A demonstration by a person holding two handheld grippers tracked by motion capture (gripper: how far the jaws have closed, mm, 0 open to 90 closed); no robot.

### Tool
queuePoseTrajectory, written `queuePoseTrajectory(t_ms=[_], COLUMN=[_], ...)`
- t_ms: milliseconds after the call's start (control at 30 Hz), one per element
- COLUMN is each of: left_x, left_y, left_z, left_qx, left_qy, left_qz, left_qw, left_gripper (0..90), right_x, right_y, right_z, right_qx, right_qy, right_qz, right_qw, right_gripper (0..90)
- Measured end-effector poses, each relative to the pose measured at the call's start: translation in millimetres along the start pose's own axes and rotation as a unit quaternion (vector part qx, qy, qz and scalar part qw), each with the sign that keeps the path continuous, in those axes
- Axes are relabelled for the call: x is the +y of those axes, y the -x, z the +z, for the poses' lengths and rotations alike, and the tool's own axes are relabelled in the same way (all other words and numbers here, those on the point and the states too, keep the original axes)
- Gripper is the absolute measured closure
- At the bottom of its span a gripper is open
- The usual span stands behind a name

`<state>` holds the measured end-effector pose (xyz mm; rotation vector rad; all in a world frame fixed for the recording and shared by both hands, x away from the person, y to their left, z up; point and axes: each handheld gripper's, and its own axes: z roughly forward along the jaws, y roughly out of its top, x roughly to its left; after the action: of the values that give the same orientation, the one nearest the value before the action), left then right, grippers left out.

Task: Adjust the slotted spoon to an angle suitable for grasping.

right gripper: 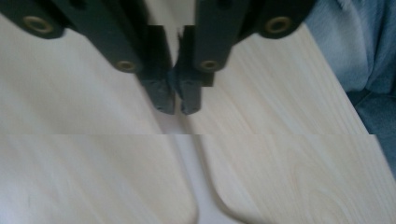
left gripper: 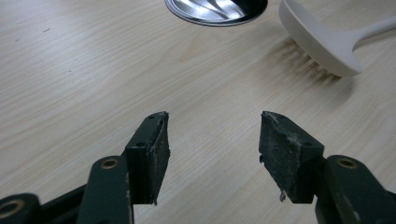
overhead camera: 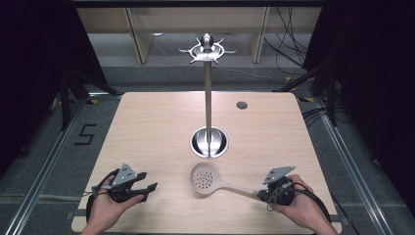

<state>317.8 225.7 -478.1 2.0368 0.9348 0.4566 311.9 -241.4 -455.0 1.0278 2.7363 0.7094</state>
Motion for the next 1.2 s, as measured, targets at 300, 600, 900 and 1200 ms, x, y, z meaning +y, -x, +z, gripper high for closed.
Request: queuePoseTrajectory(t_ms=[300,600,900,1200], left_x=[1.6,-0.2,0.7,0.4], left_y=[0.5,0.4,-0.7,0.0], left_z=[2.7,-6.8,-3.6,-4.9], left_qx=[-0.006,-0.001,-0.004,-0.003], left_qy=[-0.008,0.013,0.008,0.006], left_qz=[0.008,0.002,0.006,0.007], left_qw=[0.9999,0.9999,0.9999,1.0000], left_gripper=[44.5,44.2,44.0,43.8], right_x=[-7.5,-0.6,3.4,14.9], right_y=[5.3,8.6,14.5,42.1], right_z=[8.4,16.6,21.0,28.1], right_qx=[0.012,-0.004,-0.004,-0.053], right_qy=[-0.067,-0.106,-0.135,-0.113], right_qz=[0.053,0.132,0.186,0.206], right_qw=[0.9963,0.9856,0.9732,0.9707], right_gripper=[90.0,90.0,90.0,90.0])
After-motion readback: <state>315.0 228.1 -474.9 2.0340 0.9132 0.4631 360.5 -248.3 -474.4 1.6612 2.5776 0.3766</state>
